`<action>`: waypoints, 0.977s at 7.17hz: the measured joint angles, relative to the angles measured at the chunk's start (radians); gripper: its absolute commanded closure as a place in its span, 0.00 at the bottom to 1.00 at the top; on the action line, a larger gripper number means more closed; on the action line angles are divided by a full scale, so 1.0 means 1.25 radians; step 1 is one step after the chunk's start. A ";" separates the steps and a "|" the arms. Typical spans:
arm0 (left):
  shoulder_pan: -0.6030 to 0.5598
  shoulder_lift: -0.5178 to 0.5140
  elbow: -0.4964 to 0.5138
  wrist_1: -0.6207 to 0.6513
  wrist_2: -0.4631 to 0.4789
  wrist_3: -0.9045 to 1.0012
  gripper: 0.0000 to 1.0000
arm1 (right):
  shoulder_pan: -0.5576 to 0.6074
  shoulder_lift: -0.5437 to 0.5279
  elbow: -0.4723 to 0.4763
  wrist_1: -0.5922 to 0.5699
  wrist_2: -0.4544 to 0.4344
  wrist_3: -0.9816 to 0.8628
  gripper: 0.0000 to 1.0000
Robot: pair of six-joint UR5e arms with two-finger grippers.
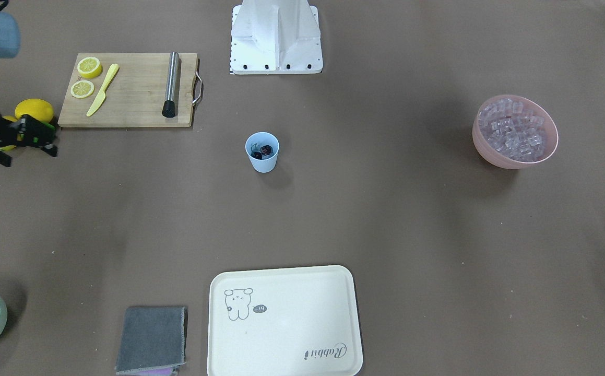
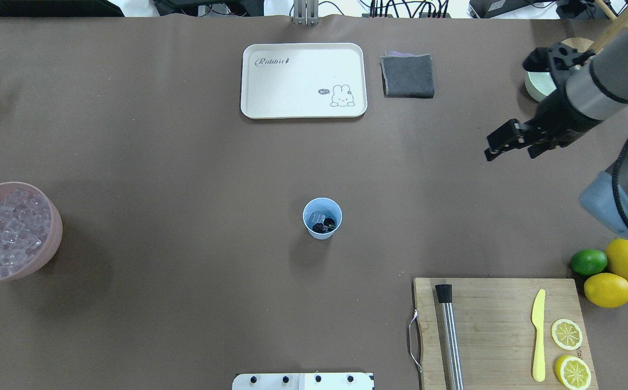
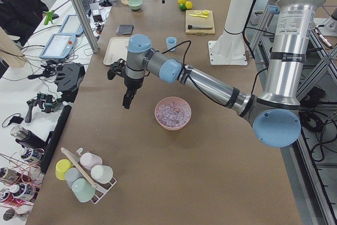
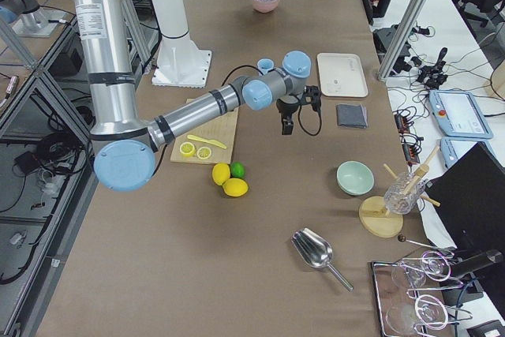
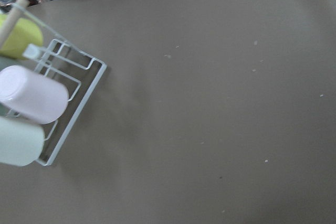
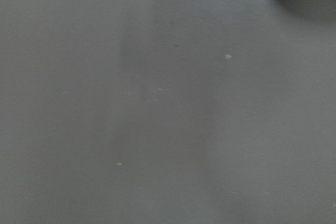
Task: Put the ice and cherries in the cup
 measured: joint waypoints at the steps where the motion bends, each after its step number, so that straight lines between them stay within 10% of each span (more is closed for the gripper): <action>1: -0.025 0.002 0.010 0.036 -0.004 0.019 0.02 | 0.082 -0.044 -0.022 -0.039 0.007 -0.129 0.00; 7: -0.053 0.108 0.105 -0.067 -0.048 0.045 0.02 | 0.398 -0.188 -0.061 -0.209 -0.038 -0.451 0.00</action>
